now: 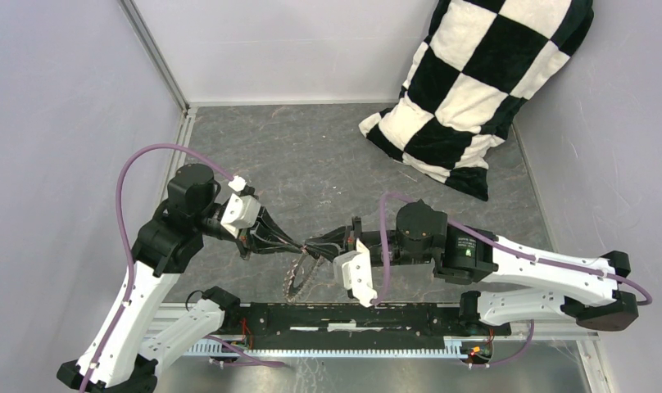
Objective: Put the keys on the keyring
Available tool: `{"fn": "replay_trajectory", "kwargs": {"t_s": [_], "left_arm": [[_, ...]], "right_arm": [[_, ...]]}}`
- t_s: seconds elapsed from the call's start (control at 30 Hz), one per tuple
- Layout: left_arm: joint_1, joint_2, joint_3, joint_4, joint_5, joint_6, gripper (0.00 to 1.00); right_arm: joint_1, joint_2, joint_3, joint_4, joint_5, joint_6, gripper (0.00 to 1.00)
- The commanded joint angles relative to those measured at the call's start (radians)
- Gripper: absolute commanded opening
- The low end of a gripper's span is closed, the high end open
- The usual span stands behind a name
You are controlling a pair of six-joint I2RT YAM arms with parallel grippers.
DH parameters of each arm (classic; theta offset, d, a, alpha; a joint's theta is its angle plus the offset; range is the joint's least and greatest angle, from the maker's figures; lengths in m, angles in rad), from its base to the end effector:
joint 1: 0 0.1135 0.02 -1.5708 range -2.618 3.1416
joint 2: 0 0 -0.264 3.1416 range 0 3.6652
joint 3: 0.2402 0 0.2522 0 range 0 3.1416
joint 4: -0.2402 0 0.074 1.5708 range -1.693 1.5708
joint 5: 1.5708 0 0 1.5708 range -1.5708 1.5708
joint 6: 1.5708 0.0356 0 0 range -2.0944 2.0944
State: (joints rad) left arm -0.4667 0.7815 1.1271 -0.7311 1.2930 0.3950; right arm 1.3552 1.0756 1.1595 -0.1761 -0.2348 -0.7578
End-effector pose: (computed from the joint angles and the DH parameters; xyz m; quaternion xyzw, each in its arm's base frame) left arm 0.0921 -0.0847 0.4074 0.5822 0.4610 -0.5153 0.4276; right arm 0.0436 0.2380 0.4161 -0.6777 0.2923 0.2796 0.6140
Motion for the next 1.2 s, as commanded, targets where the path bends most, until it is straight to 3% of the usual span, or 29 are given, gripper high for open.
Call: {"fn": "replay_trajectory", "kwargs": {"t_s": [0.0,0.4,0.57,0.8,1.17], "left_arm": [[-0.004,-0.006,0.030,0.021,0.045,0.032,0.02],[-0.005,-0.014,0.036,0.015,0.031,0.058,0.02],[-0.004,-0.026,0.028,0.037,0.002,0.050,0.02],[-0.004,-0.089,-0.054,0.307,-0.046,-0.178,0.02],[-0.004,-0.132,-0.107,0.411,-0.038,-0.296,0.02]], "right_arm": [[0.005,0.021,0.058,0.054,0.010,0.011,0.00],[0.006,0.085,0.125,-0.005,0.015,0.051,0.01],[0.006,0.107,0.173,-0.069,0.008,0.091,0.16],[0.004,0.135,0.244,-0.176,0.023,0.117,0.28],[0.006,0.194,0.382,-0.303,0.066,0.114,0.37]]}}
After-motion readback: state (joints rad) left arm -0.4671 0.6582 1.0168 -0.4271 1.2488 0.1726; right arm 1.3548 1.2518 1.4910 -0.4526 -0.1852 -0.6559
